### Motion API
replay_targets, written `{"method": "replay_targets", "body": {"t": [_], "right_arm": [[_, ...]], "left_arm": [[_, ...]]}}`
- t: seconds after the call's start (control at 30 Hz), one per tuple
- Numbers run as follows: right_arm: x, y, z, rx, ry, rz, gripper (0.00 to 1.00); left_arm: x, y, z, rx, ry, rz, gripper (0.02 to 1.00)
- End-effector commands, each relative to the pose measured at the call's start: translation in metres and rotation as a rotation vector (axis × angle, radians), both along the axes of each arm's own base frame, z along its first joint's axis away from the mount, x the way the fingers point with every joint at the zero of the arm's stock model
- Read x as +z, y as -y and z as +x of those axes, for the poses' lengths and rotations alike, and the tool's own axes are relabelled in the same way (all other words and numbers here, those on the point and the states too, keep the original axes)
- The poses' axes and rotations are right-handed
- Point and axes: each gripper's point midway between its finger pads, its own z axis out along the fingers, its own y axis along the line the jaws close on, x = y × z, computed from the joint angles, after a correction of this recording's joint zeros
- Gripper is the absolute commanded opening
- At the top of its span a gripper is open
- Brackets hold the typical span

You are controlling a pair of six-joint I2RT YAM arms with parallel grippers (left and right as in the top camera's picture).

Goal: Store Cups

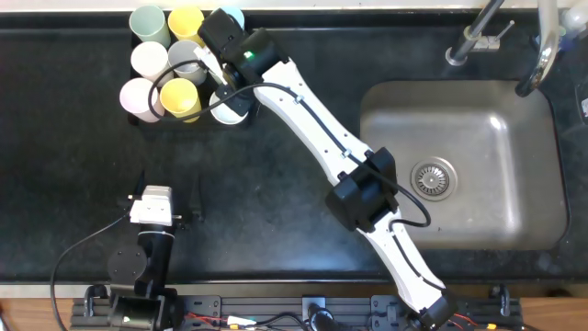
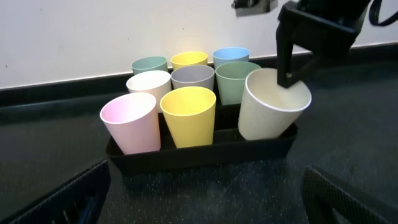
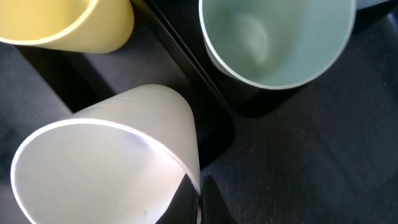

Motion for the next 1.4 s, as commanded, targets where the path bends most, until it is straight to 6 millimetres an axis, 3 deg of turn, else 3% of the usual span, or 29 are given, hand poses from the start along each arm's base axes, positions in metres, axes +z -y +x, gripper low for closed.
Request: {"method": "replay_targets", "body": {"t": [0.03, 0.3, 0.47, 0.5, 0.53, 0.57, 0.6, 0.63, 0.83, 0.97, 1.23, 1.4], "right_arm": [[-0.005, -0.005, 0.002, 0.019, 0.014, -0.009, 0.04], [-0.022, -0.006, 0.0, 0.036, 0.004, -0.049, 0.045], [-0.022, -0.007, 0.002, 0.034, 0.013, -0.05, 0.047], [-0.022, -0.008, 0.003, 0.034, 0.016, -0.047, 0.176], [-0.021, -0.009, 0.004, 0.034, 0.022, -0.042, 0.402], [-0.021, -0.01, 0.005, 0.033, 0.028, -0.036, 0.715], [-0.02, -0.011, 0.007, 0.033, 0.033, -0.032, 0.923], [-0.02, -0.012, 0.008, 0.033, 0.038, -0.029, 0.998], [-0.015, -0.015, 0.014, 0.028, 0.07, -0.014, 0.998], [0.006, -0.018, 0.03, 0.005, 0.155, 0.015, 0.998], [0.089, -0.008, 0.062, -0.117, 0.341, 0.142, 0.998], [0.154, 0.014, 0.052, -0.147, 0.426, 0.19, 0.998]], "left_arm": [[0.001, 0.0, 0.0, -0.006, 0.008, 0.02, 0.998], [0.001, 0.0, 0.0, -0.006, 0.008, 0.02, 0.998], [0.001, 0.0, 0.0, -0.006, 0.008, 0.02, 0.998], [0.001, 0.0, 0.0, -0.006, 0.008, 0.02, 0.996], [0.001, 0.0, 0.0, -0.006, 0.008, 0.02, 1.0], [0.001, 0.0, 0.0, -0.006, 0.008, 0.02, 0.998], [0.001, 0.0, 0.0, -0.006, 0.007, 0.02, 0.998], [0.001, 0.0, 0.0, -0.006, 0.008, 0.02, 0.998], [0.001, 0.0, 0.0, -0.006, 0.008, 0.02, 0.996], [0.001, 0.0, 0.0, -0.006, 0.008, 0.02, 0.998], [0.001, 0.0, 0.0, -0.006, 0.007, 0.02, 0.998], [0.001, 0.0, 0.0, -0.006, 0.008, 0.02, 1.0]]}}
